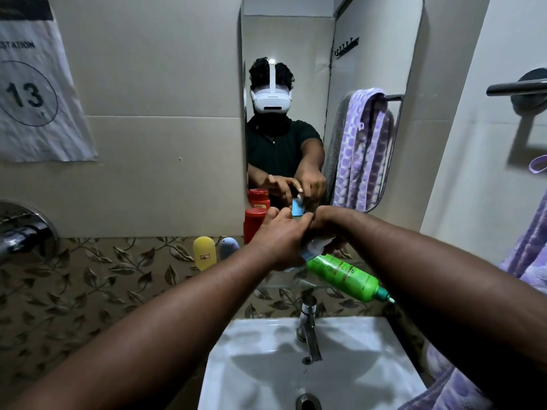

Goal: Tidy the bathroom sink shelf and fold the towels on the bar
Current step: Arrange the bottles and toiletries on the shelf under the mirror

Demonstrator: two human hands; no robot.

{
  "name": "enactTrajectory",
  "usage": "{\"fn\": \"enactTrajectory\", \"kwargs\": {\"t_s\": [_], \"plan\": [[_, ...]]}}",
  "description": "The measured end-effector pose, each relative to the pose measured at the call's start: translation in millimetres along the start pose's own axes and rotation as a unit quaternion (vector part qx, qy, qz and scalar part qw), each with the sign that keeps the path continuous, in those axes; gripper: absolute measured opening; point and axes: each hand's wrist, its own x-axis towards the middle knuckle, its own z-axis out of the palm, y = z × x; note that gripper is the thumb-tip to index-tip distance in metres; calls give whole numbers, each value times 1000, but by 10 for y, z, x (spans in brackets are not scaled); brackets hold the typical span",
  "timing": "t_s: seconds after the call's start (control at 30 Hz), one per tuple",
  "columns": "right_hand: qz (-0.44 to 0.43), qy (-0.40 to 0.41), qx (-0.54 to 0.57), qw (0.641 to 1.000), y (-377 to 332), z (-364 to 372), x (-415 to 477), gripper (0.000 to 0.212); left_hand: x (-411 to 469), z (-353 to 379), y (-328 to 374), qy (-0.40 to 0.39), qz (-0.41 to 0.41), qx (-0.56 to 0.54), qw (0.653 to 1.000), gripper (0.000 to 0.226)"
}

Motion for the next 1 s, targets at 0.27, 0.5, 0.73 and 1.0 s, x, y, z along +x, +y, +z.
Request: {"fn": "enactTrajectory", "kwargs": {"t_s": [0.27, 0.5, 0.73, 1.0], "plan": [[8, -54, 70, 996, 101, -145, 71, 12, 81, 10, 162, 0, -72, -205, 976, 97], [-36, -61, 220, 973, 289, -446, -107, 64, 142, -28, 98, -42, -120, -234, 964, 94], [-59, -24, 264, 962, 468, -125, 46, 37, 135, -11, 82, -51, -146, -247, 957, 80], [-203, 43, 327, 922, 392, 542, 370, 35, 158, 43, 90, -58, -161, -244, 955, 82]]}}
